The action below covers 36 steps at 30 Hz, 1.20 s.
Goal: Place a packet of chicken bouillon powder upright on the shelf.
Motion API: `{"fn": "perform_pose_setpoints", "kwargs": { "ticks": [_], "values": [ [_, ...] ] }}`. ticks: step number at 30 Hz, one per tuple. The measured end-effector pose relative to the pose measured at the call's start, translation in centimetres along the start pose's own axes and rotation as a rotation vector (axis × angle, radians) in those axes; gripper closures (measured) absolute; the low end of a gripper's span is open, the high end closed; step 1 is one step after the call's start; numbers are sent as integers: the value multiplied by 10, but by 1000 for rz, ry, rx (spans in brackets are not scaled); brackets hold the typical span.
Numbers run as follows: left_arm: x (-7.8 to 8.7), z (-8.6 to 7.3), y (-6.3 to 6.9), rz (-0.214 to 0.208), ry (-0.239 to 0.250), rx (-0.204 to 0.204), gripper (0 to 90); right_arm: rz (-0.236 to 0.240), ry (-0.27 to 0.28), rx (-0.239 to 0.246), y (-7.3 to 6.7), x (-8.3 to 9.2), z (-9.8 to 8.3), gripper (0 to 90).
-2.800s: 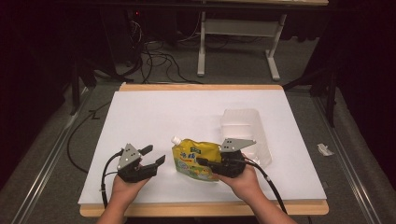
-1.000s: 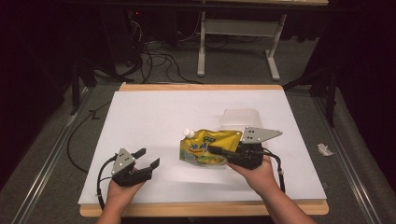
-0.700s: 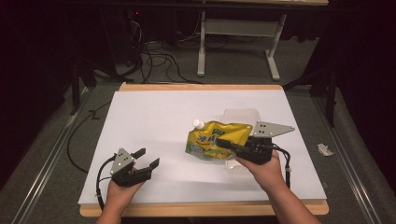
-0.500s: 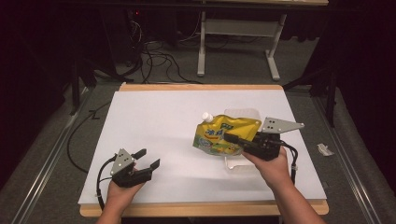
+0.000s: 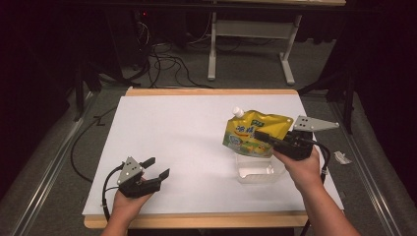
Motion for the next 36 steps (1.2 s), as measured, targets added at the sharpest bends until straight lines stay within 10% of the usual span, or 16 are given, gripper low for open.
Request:
{"fn": "perform_pose_setpoints", "kwargs": {
  "ticks": [24, 36],
  "values": [
    [0, -1, 0, -16, -8, 3, 318, -71, -83, -65, 62, -9, -22, 900],
    [0, -1, 0, -17, -9, 1, 317, -69, -93, -83, 66, -14, -29, 900]
  ]
}}
Point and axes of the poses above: each handheld gripper's, and its own axes: x roughly backward along the jaws, z roughly out of its top, y roughly to its right, the point moved 7 cm from there along -x, roughly forward along the jaws, and after that the axes turned 12 degrees about x, right-handed, at the moved point
